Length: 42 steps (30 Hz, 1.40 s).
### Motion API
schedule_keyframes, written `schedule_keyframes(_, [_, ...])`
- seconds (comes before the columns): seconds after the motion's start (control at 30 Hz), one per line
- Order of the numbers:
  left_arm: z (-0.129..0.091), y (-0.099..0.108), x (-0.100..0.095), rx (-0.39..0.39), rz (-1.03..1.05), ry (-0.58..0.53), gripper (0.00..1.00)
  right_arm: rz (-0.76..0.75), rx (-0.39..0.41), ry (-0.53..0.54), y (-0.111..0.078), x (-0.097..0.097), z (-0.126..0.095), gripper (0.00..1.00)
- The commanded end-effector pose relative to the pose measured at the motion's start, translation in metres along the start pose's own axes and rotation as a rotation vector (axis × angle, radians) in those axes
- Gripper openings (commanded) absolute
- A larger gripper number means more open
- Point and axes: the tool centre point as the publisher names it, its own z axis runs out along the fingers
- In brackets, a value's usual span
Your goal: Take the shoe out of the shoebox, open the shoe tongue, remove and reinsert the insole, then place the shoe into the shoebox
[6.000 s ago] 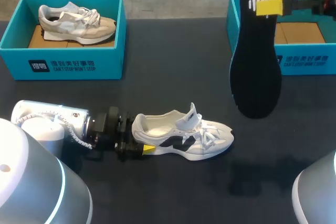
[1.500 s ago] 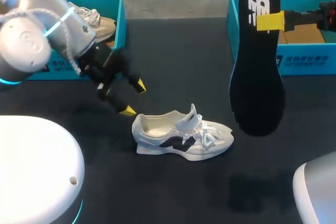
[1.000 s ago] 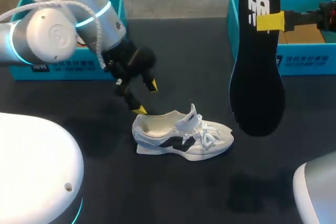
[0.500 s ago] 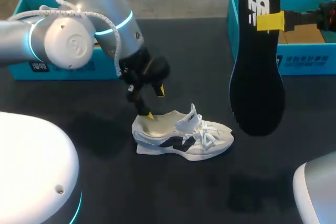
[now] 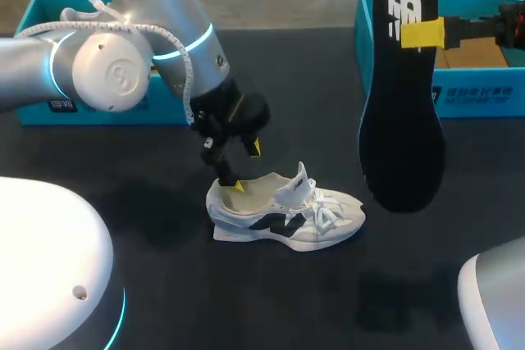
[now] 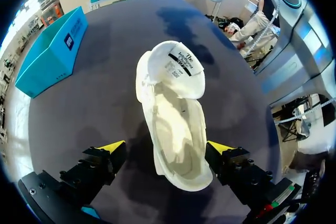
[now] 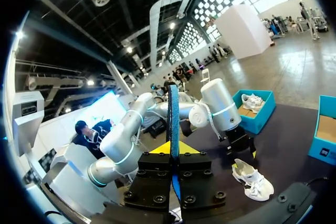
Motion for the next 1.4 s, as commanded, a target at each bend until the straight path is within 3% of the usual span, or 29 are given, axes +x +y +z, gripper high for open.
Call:
schedule_keyframes(0.03, [-0.023,0.008,0.016,-0.043,0.016,0.01,1.0,0.002,0.008,0.0,0.004,-0.001,0.002,0.0])
schedule_keyframes(0.33, [-0.023,0.025,0.046,-0.078,-0.027,0.008,1.0,0.002,0.008,0.0,0.004,-0.001,0.002,0.0])
schedule_keyframes(0.5, [-0.022,0.03,0.051,-0.098,-0.046,0.004,1.0,0.002,0.008,0.0,0.004,-0.001,0.002,0.0])
schedule_keyframes(0.8, [-0.02,0.03,0.044,-0.113,-0.046,-0.01,1.0,0.002,0.008,0.0,0.004,-0.001,0.002,0.0])
schedule_keyframes(1.4, [-0.004,-0.001,0.006,-0.111,0.019,-0.034,1.0,0.002,0.008,0.0,0.004,-0.001,0.002,0.0])
